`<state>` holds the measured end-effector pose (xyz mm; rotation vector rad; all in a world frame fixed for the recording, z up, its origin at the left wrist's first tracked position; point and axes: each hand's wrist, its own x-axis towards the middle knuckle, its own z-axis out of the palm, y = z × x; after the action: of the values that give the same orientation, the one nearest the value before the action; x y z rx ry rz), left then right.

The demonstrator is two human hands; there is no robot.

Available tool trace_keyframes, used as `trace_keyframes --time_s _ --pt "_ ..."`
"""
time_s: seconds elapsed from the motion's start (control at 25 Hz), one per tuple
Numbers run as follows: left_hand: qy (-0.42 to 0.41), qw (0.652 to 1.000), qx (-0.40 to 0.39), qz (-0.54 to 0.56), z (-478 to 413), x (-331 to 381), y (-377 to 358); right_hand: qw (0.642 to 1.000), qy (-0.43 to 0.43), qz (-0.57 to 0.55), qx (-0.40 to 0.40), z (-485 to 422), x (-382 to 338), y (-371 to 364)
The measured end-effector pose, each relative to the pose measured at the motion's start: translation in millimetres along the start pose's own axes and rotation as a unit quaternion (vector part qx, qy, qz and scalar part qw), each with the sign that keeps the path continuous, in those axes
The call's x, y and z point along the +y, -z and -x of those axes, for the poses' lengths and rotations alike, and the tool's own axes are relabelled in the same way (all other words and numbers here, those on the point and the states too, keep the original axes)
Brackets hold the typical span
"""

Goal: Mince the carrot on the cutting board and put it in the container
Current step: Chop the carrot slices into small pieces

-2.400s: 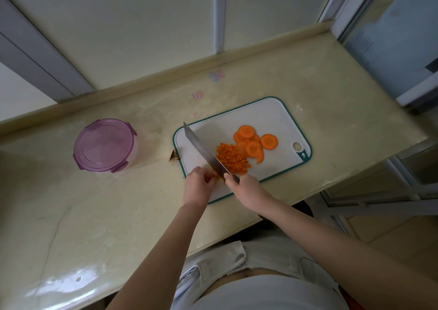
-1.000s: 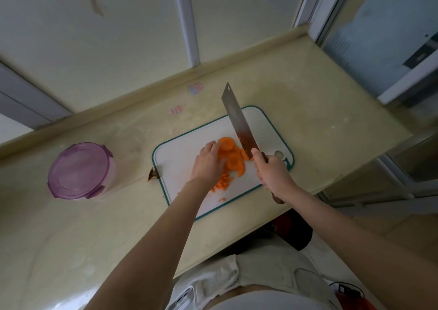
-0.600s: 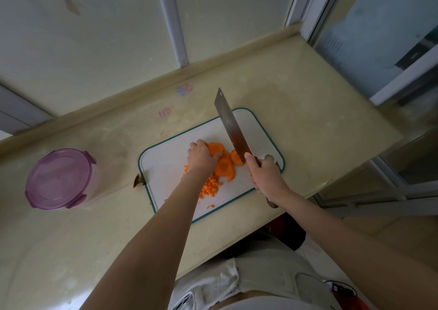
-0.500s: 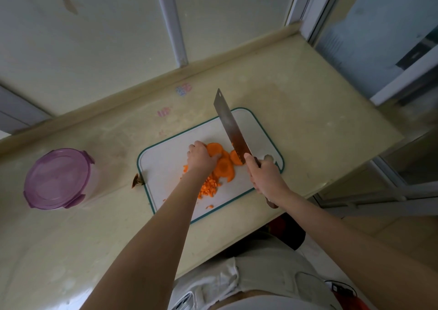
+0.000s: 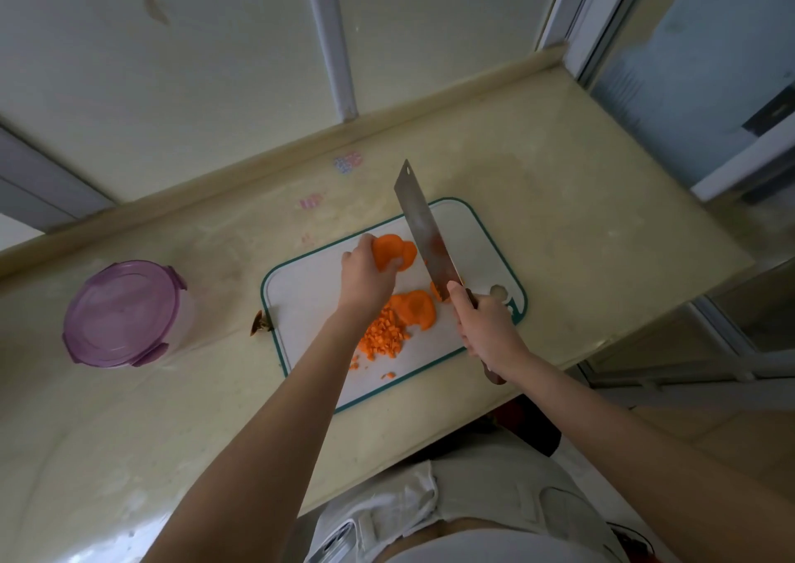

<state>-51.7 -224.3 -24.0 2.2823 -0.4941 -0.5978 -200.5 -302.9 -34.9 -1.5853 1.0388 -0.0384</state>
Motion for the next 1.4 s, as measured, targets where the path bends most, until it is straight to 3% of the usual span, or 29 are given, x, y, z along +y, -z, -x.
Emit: trace_keyframes --time_s 0.32,0.64,1.04,1.4 --pt "0.048 0.963 0.198 0.176 39.4 -30.3 50.3 0.994 -0.032 -0.017 -0.101 31.0 -10.1 -44.6" --pt "0.078 0.943 0.254 0.202 69.7 -70.3 76.2 0.981 -0.055 0.046 -0.182 55.9 1.1 -98.4" --pt "0.108 0.951 0.224 0.186 89.0 -92.2 81.4 0.991 -0.059 0.051 -0.11 51.0 1.0 -78.0" --pt "0.1 0.983 0.071 0.135 92.5 -93.6 45.1 0.991 -0.068 0.053 -0.099 50.7 -0.7 -83.0"
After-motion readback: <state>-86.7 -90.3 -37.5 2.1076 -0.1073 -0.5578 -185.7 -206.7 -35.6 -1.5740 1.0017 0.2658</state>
